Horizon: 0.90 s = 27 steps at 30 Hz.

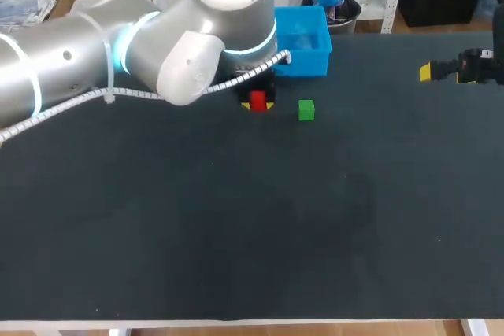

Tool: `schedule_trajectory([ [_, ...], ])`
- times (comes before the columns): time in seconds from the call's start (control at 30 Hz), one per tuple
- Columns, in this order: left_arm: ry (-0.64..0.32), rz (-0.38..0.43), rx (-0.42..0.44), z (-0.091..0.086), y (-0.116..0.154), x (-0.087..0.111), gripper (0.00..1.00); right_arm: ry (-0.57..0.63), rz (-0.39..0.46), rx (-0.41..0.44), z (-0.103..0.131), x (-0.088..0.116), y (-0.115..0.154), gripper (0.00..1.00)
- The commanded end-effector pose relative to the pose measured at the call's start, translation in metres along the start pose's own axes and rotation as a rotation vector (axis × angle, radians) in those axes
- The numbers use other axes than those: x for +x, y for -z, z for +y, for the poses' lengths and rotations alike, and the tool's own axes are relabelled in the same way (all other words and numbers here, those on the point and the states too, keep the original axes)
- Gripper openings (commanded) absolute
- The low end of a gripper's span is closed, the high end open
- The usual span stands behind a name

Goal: Use the left arm to pick the red cube and place it into the blue plastic box first, then use the right arm to grasp the green cube and put it into the same blue plastic box after the first action is fully finished.

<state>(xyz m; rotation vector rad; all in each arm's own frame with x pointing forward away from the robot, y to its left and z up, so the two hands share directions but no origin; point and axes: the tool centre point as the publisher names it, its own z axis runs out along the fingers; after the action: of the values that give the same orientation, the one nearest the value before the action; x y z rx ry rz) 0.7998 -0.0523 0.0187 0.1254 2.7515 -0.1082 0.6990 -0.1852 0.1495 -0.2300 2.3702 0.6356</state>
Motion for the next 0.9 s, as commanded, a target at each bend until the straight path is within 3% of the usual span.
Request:
schedule_trajectory([
  [0.03, -0.009, -0.032, 0.018, 0.009, 0.03, -0.002, 0.0, 0.0, 0.001, 0.002, 0.0, 0.0, -0.001, 1.0],
  [0.5, -0.066, -0.123, 0.067, 0.029, 0.101, -0.04, 0.0, 0.0, 0.001, 0.002, 0.0, 0.0, -0.001, 1.0],
  [0.9, -0.175, -0.138, 0.139, 0.04, 0.106, -0.045, 0.0, 0.0, 0.001, 0.002, 0.0, 0.0, -0.001, 1.0],
])
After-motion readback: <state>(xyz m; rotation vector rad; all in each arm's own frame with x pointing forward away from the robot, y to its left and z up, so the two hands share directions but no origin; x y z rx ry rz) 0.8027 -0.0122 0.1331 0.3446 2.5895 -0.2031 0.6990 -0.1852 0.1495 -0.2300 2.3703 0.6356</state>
